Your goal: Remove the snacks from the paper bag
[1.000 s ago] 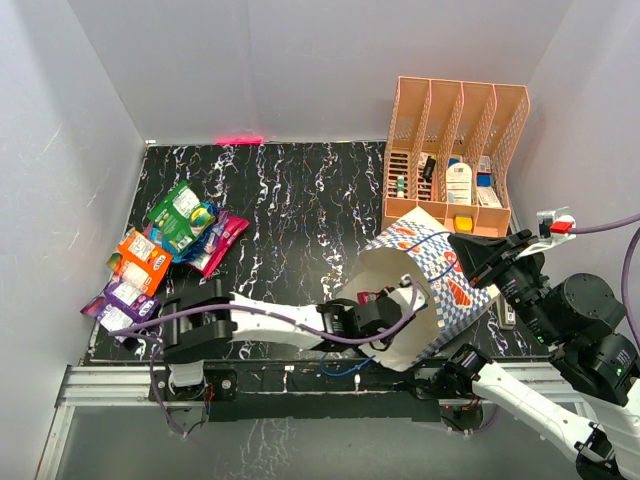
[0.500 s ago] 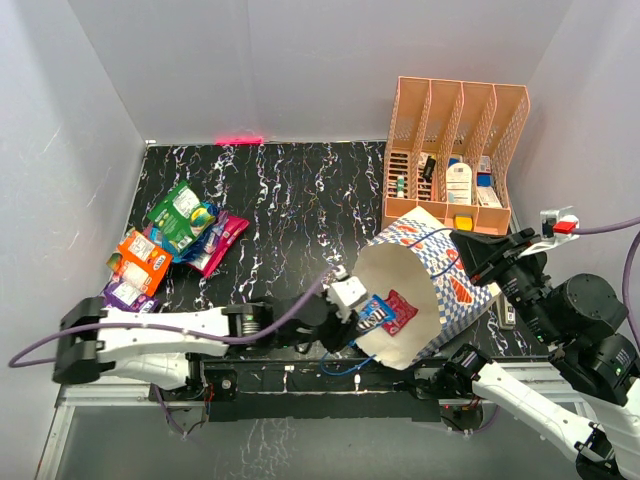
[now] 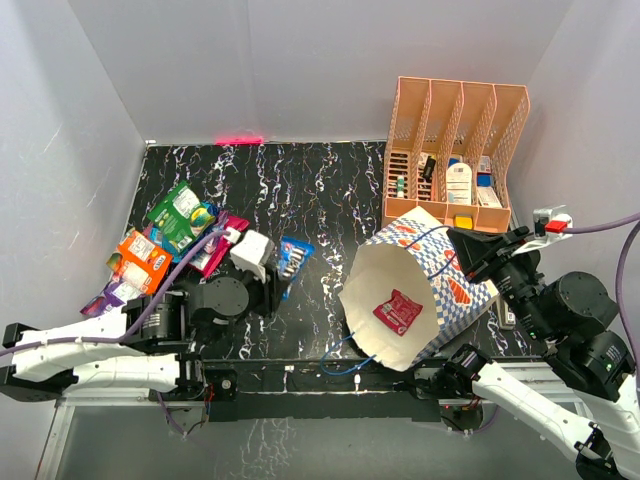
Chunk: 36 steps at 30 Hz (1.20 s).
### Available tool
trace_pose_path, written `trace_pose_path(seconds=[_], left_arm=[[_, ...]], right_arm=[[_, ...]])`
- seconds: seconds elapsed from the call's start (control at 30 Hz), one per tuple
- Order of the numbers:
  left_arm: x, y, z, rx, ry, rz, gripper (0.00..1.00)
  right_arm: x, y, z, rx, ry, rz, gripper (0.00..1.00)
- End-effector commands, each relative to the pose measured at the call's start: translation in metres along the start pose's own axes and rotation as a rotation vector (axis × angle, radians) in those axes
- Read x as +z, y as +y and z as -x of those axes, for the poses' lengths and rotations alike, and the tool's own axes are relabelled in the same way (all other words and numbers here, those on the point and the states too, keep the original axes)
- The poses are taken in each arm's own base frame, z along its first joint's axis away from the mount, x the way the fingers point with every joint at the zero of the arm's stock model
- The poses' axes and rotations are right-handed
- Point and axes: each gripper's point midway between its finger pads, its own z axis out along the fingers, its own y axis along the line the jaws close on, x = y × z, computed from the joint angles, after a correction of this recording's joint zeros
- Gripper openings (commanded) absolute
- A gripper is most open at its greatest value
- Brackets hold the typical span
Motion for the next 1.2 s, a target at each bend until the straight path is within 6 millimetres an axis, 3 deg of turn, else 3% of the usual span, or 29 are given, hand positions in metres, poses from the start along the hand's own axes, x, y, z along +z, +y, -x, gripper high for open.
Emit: trace_pose_path(seconds=[0.0,0.13,0.27,0.37,0.47,0.53,0.63,0.8,0.9,1.03,1.17], left_arm=[[-0.004,0.044,0.031,0.07,-0.062,0.282,0.27],[0.008,0.047,0.058,0.08,-0.15,0.291,0.28],[0.03,0.074,0.086,0.011,-0.196,0.322,0.29],[0.059,0.095,0.091,-0.013,-0.154,0.341,0.28],[0.078,0.125,0.094,-0.029,-0.102,0.414,0.28],[0.085,0.16,0.092,-0.063,-0.063,0.505,0.27],[0.067,0.229,0.087,-0.138,-0.066,0.715,0.25],[0.004,0.297,0.08,-0.264,-0.173,0.987,0.26],[-0.025,0.321,0.062,-0.295,-0.162,1.117,0.26],[-0.052,0.337,0.035,-0.3,-0.118,1.274,0.25],[-0.059,0.342,0.011,-0.364,-0.112,1.328,0.26]], right_arm=[[0.001,0.004,0.017,0.014,-0.065,0.016,0.07],[-0.003,0.003,0.019,0.02,-0.075,0.017,0.07],[-0.003,0.004,0.021,0.023,-0.083,0.019,0.07],[-0.001,0.007,0.023,0.026,-0.092,0.03,0.07],[0.002,0.011,0.025,0.024,-0.099,0.044,0.07],[0.004,0.013,0.026,0.023,-0.101,0.052,0.07],[0.007,0.015,0.025,0.022,-0.101,0.062,0.07],[0.009,0.018,0.026,0.018,-0.097,0.072,0.07],[0.009,0.019,0.027,0.017,-0.096,0.076,0.07],[0.008,0.02,0.025,0.019,-0.089,0.085,0.07],[0.008,0.02,0.023,0.02,-0.087,0.087,0.07]])
